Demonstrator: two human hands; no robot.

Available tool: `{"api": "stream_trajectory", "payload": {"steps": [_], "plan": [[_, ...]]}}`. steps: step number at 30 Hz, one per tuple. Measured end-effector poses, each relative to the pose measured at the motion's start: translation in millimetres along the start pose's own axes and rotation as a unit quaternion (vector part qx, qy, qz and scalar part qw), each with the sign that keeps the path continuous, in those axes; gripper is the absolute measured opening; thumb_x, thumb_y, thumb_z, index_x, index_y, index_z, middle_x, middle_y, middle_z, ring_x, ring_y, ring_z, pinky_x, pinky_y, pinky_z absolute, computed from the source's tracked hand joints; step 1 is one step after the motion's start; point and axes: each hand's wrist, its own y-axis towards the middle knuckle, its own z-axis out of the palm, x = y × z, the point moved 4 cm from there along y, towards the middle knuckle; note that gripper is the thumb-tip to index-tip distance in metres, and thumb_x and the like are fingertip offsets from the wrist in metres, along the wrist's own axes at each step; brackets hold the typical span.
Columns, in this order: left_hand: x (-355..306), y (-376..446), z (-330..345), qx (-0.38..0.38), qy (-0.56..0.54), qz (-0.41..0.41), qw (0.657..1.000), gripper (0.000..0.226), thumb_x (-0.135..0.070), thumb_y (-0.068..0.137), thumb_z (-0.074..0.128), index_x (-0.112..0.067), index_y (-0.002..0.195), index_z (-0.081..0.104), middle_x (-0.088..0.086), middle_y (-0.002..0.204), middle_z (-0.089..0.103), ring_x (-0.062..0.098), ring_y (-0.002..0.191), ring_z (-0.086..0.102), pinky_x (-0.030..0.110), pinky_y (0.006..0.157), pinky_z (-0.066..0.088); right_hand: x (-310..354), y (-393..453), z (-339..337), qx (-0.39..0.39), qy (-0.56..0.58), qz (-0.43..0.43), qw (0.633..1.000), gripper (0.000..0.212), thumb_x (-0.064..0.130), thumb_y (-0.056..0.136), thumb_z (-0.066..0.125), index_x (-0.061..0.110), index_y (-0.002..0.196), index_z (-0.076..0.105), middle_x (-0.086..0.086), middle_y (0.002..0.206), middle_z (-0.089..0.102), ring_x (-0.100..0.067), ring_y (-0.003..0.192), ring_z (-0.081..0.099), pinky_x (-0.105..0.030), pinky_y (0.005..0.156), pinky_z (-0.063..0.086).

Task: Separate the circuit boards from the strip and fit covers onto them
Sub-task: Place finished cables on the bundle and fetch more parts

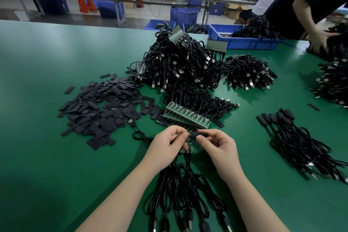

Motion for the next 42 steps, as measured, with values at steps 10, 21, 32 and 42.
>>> {"api": "stream_trajectory", "payload": {"steps": [10, 21, 32, 42], "plan": [[0.7, 0.6, 0.2, 0.02, 0.008, 0.003, 1.0, 0.008, -0.041, 0.097, 0.052, -0.045, 0.093, 0.058, -0.013, 0.077, 0.072, 0.025, 0.075, 0.065, 0.046, 0.081, 0.052, -1.0, 0.0, -0.6, 0.02, 0.001, 0.008, 1.0, 0.017, 0.025, 0.08, 0.077, 0.04, 0.089, 0.076, 0.011, 0.066, 0.067, -0.002, 0.063, 0.061, -0.018, 0.061, 0.049], [1.9, 1.7, 0.3, 0.036, 0.003, -0.008, 0.999, 0.003, -0.045, 0.089, 0.054, -0.045, 0.092, 0.055, -0.015, 0.078, 0.074, 0.002, 0.079, 0.066, 0.035, 0.088, 0.05, -1.2, -0.5, 0.2, 0.032, -0.006, 0.005, 0.999, 0.03, 0.01, 0.083, 0.077, 0.039, 0.089, 0.076, 0.011, 0.064, 0.064, -0.001, 0.06, 0.056, -0.015, 0.058, 0.046], [2.0, 0.2, -1.1, 0.058, -0.025, -0.021, 0.998, 0.007, -0.034, 0.09, 0.063, -0.032, 0.085, 0.066, -0.007, 0.079, 0.075, 0.006, 0.08, 0.07, 0.031, 0.086, 0.053, 3.7, -1.9, 3.0, 0.051, -0.018, -0.009, 0.999, 0.031, 0.009, 0.074, 0.083, 0.039, 0.077, 0.076, 0.007, 0.076, 0.074, -0.002, 0.065, 0.066, -0.015, 0.063, 0.05], [-0.1, -0.5, 0.2, 0.038, 0.011, 0.026, 0.999, 0.01, -0.047, 0.086, 0.063, -0.044, 0.093, 0.068, -0.013, 0.08, 0.074, 0.004, 0.081, 0.07, 0.04, 0.083, 0.058, 3.9, -3.1, 3.5, 0.034, -0.009, 0.001, 0.999, 0.011, 0.036, 0.067, 0.081, 0.033, 0.076, 0.076, 0.003, 0.072, 0.073, -0.006, 0.064, 0.063, -0.018, 0.061, 0.051]]}}
